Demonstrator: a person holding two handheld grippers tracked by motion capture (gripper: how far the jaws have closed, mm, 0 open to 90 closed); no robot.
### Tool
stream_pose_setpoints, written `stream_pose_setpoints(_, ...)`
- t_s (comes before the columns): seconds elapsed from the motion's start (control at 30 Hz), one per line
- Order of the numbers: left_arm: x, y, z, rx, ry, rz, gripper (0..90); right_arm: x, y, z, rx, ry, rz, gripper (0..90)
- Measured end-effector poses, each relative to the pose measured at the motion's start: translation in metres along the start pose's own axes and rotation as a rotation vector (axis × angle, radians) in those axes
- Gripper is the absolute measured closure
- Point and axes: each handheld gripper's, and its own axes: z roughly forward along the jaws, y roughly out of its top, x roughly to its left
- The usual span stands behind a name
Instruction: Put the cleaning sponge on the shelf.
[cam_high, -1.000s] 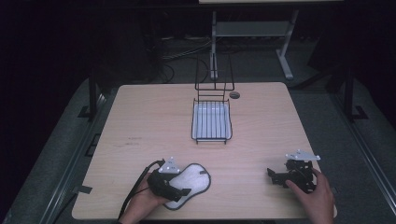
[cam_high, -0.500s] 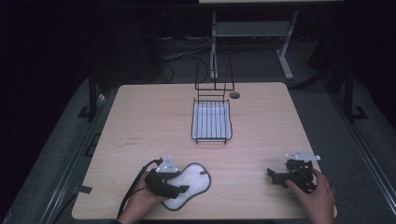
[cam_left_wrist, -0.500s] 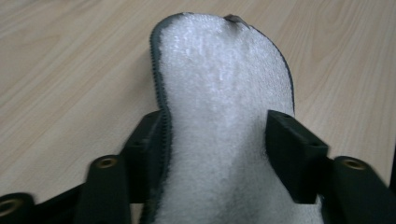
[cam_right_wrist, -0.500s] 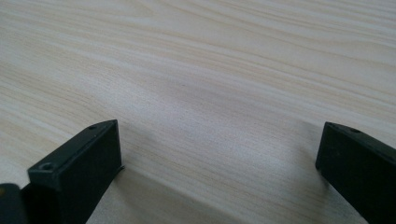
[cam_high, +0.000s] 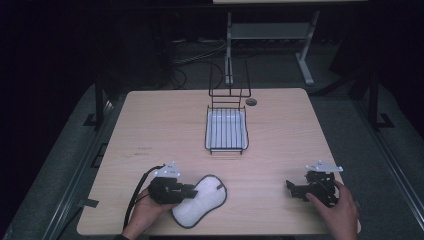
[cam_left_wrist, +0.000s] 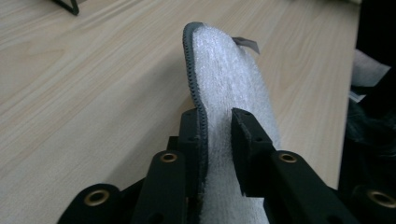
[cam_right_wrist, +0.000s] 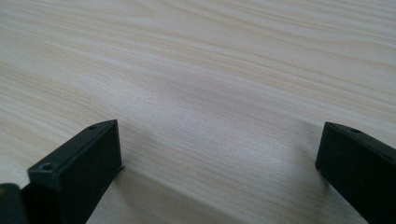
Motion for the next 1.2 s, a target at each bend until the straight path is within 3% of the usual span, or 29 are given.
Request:
stream_pose_setpoints(0.3, 0.002, 0.006, -0.012, -0.06, -0.027, -0.012, 81.3, 0.0, 0.0, 0.0, 0.0, 0.0, 0.0, 0.0)
stream_pose_setpoints(0.8, 0.003, 0.011, -0.028, -0.124, 0.007, 0.002, 82.7, 0.0, 0.0, 0.0, 0.0, 0.0, 0.0, 0.0)
stream_pose_setpoints(1.2, 0.006, 0.015, -0.037, -0.14, 0.036, 0.016, 83.0, 0.0, 0.0, 0.0, 0.0, 0.0, 0.0, 0.0)
